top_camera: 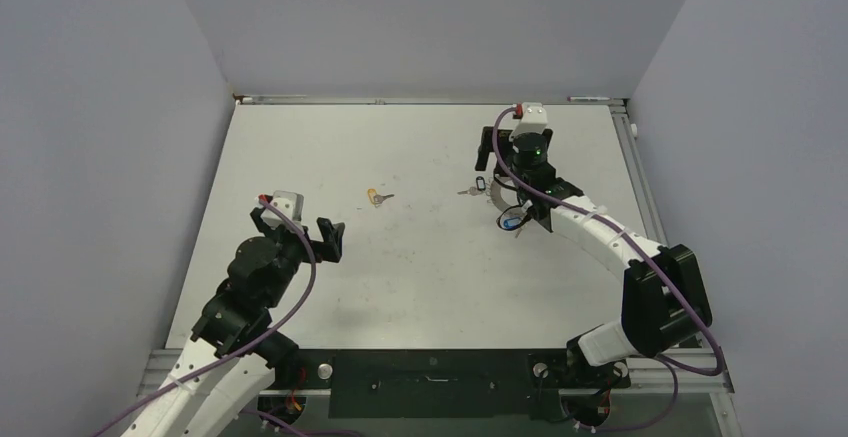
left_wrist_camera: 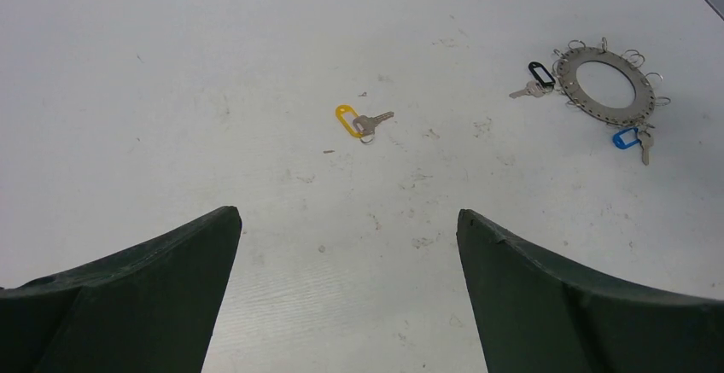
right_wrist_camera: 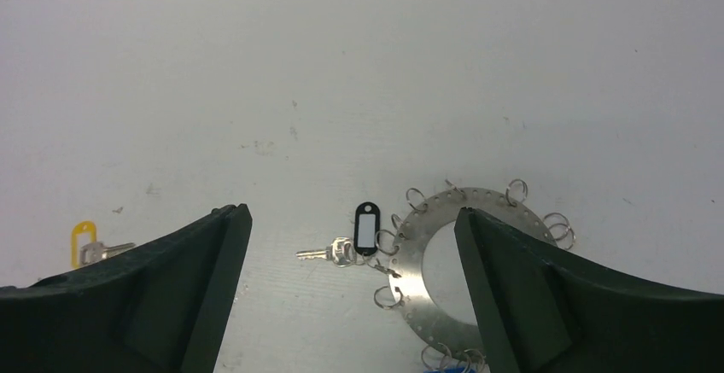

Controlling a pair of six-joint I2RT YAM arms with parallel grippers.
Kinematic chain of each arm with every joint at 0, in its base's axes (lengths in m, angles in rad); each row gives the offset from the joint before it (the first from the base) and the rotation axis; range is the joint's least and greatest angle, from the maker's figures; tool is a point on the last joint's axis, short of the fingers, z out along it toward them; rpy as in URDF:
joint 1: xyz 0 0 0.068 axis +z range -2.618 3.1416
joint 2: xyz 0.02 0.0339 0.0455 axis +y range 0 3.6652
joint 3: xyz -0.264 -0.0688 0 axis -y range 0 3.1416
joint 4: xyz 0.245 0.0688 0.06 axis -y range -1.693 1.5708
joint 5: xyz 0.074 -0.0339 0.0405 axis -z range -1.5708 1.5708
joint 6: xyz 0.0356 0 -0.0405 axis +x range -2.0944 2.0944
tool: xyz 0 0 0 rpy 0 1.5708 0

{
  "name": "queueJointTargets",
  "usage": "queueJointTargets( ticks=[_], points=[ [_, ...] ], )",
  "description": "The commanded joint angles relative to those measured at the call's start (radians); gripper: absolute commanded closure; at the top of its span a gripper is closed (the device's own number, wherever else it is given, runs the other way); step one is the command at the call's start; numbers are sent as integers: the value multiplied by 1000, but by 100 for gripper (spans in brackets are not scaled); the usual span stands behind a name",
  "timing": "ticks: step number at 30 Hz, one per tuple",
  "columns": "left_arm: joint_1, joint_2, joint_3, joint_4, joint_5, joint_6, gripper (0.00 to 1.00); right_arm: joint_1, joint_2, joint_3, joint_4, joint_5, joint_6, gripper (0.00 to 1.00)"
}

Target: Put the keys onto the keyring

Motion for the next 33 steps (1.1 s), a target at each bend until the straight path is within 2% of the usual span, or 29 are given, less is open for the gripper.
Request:
queueJointTargets(
  ticks=[1, 7, 12, 17, 22, 29, 33],
  points=[
    [6, -14, 10, 32, 19, 6, 4, -7, 6, 56, -70, 126, 49, 3],
    [6, -24, 9, 30, 17, 7, 4, -7, 90, 142, -232, 241, 114, 3],
    [6, -27, 9, 30, 17, 8, 4, -10, 192, 203, -316, 250, 140, 3],
    [4, -27, 9, 29, 17, 9, 4, -21, 375, 334, -432, 149, 124, 4],
    [4, -34, 6, 32, 13, 10, 4, -20, 501, 382, -426, 30, 96, 4],
    [3, -27, 6, 32, 17, 10, 4, -21, 577, 389, -416, -1, 87, 4],
    [3, -28, 4, 34, 17, 10, 4, -16, 588, 374, -419, -76, 70, 8]
  ],
)
